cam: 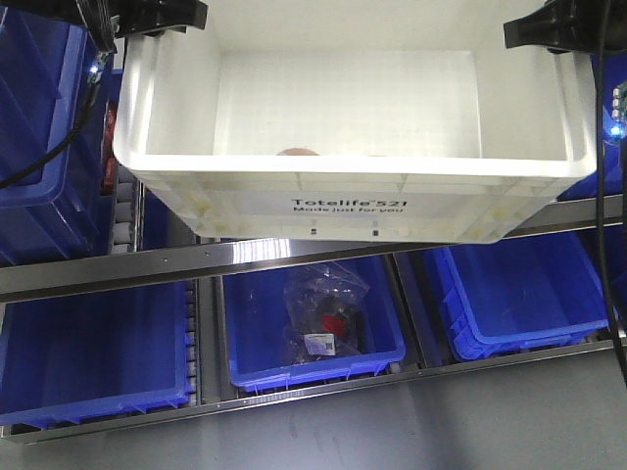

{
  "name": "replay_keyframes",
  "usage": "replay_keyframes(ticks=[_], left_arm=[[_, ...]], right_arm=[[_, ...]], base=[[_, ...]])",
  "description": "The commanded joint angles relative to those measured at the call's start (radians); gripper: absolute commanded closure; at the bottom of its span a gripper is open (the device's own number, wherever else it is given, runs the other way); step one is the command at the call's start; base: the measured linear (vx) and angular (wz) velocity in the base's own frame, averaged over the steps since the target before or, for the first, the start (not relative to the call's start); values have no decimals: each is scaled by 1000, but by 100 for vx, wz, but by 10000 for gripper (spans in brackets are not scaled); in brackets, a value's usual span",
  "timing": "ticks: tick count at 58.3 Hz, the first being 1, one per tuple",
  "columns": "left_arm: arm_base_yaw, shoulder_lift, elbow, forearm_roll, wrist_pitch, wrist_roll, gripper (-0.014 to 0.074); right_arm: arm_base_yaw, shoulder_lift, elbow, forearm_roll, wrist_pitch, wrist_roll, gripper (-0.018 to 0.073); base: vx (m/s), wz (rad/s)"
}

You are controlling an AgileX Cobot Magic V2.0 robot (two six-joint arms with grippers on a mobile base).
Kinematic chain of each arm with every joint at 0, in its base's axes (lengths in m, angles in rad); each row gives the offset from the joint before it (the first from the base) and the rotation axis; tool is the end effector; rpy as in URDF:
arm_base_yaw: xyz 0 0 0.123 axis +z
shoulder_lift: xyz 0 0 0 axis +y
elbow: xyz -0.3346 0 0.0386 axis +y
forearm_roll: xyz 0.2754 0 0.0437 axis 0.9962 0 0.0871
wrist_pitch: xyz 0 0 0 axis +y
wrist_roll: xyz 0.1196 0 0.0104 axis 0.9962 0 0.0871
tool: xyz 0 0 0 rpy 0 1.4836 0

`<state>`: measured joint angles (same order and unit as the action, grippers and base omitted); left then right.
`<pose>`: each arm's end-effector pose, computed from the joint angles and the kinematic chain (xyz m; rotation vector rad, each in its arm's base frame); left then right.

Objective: Place moving items into box and shelve
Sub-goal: 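Raise the tote with both grippers up to the shelf level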

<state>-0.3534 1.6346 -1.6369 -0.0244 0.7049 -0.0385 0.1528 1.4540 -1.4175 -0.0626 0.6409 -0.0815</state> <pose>0.4057 -0.1517 0.4295 0.3332 2.1715 -0.2488 0.3722 0.0528 0.4267 -0.2848 2.1409 -0.0282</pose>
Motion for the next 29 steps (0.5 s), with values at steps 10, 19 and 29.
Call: replay_keyframes(ticks=[10, 19, 29], left_arm=[[-20, -20, -47, -59, -197, 30, 597], [-22, 5, -47, -65, -219, 29, 597], [-59, 24, -47, -65, -272, 30, 597]], right_arm=[[14, -22, -49, -44, -303, -41, 560], [14, 1, -49, -98, -339, -40, 560], [14, 25, -49, -127, -357, -40, 560]], base=[[0, 0], [0, 0], [0, 0]])
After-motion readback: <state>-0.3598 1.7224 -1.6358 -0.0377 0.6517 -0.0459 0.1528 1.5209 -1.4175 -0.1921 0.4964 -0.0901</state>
